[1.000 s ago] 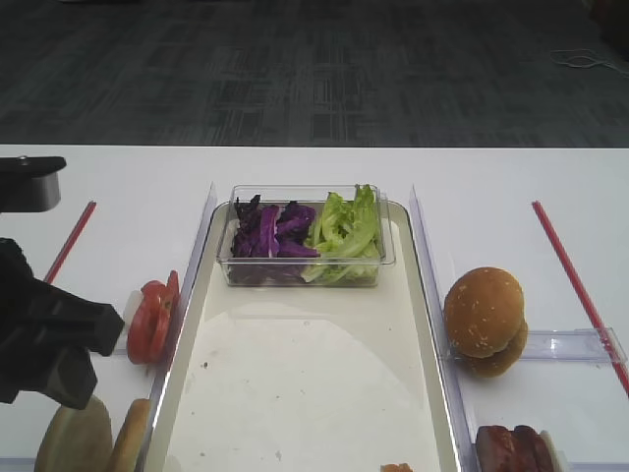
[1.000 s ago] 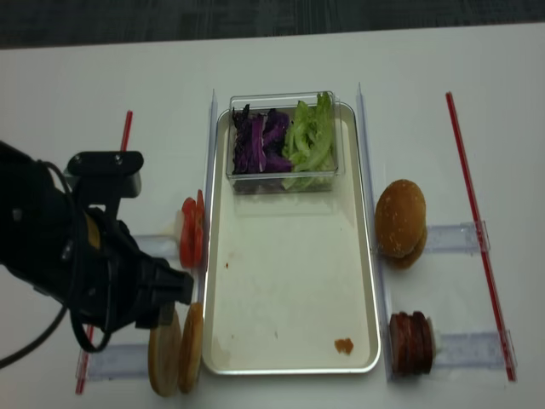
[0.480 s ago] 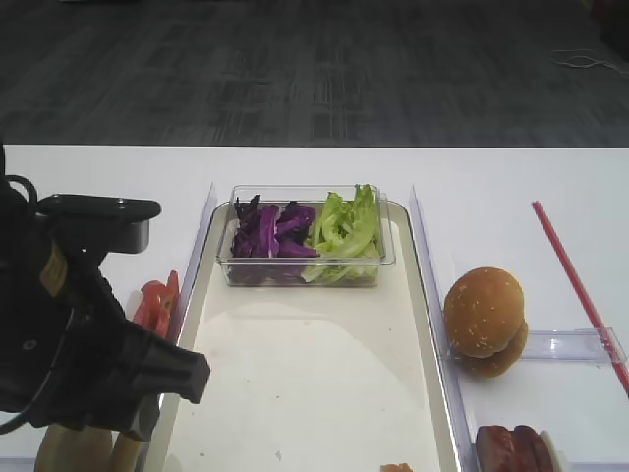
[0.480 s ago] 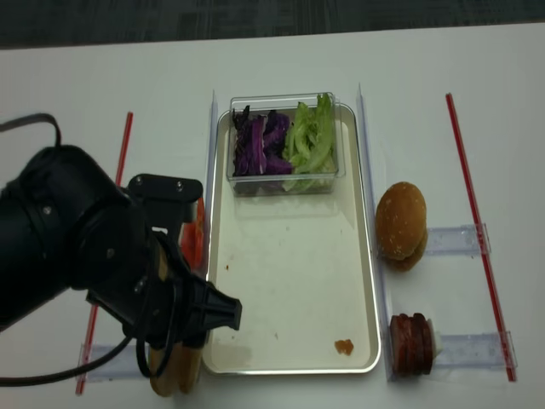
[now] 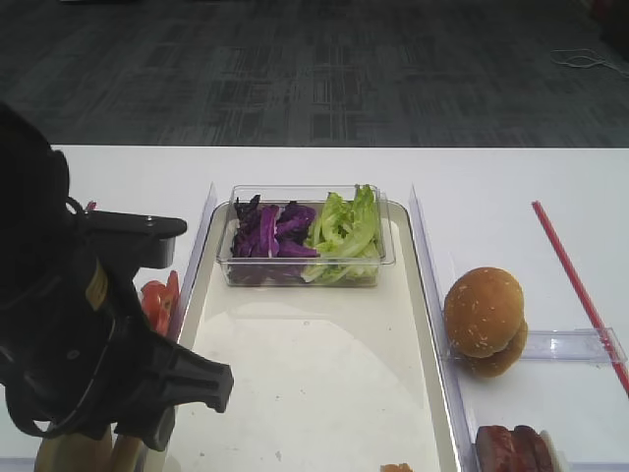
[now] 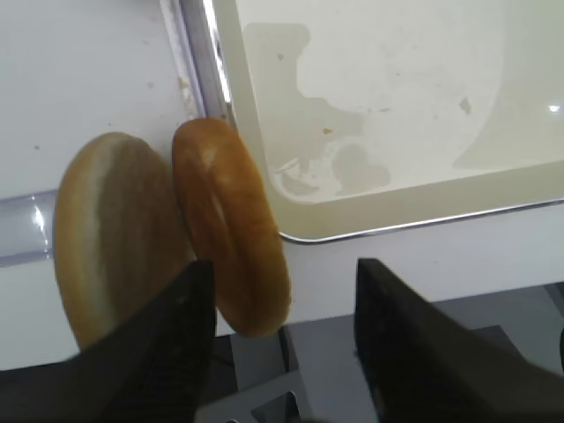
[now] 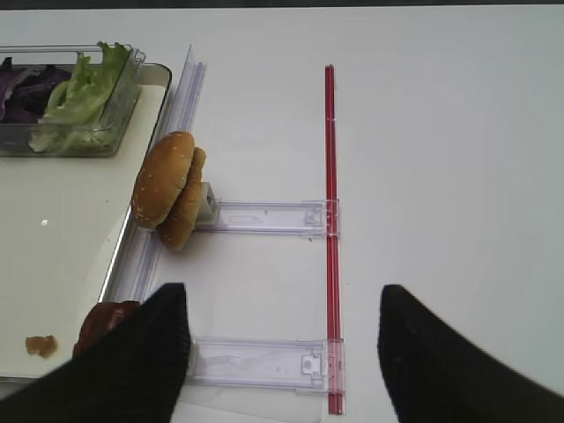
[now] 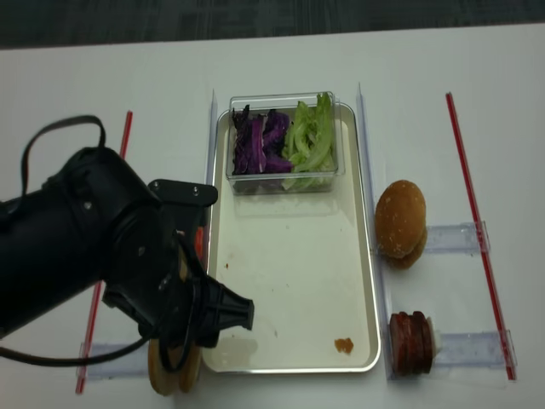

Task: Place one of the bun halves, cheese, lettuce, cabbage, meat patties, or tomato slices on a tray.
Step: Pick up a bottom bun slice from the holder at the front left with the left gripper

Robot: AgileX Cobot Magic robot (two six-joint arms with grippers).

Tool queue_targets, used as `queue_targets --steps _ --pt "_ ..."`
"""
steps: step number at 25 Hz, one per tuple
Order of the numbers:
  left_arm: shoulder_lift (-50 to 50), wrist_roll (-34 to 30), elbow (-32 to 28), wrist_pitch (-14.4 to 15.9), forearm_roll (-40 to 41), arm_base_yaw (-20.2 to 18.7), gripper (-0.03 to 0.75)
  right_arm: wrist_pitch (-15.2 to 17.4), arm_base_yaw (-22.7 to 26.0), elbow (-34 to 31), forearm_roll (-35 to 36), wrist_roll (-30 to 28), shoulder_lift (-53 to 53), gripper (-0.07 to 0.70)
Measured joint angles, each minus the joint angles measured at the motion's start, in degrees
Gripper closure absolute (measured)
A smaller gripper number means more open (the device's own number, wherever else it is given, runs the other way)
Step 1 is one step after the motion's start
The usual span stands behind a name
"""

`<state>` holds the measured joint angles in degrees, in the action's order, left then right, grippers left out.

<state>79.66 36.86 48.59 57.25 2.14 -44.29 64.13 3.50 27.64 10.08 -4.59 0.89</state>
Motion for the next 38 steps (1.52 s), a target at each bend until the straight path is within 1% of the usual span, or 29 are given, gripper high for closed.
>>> queue_targets --steps 4,13,19,22,31,38 --pt "1.69 0.00 0.00 -0.22 0.00 0.00 0.360 0.00 0.00 0.00 0.00 0.00 0.00 0.163" --pt "5.04 0.12 0.00 -0.62 1.17 0.00 0.366 0.00 0.00 0.00 0.00 0.00 0.00 0.163" --pt "5.31 1.33 0.00 -1.91 2.46 0.00 0.367 0.00 0.00 0.00 0.00 0.00 0.00 0.163" --pt "5.31 2.39 0.00 -1.91 4.05 0.00 0.368 0.00 0.00 0.00 0.00 0.00 0.00 0.163" --pt "5.31 2.85 0.00 -1.91 4.28 0.00 0.370 0.00 0.00 0.00 0.00 0.00 0.00 0.163" --pt "5.31 2.85 0.00 -1.26 4.28 0.00 0.422 0.00 0.00 0.00 0.00 0.00 0.00 0.163"
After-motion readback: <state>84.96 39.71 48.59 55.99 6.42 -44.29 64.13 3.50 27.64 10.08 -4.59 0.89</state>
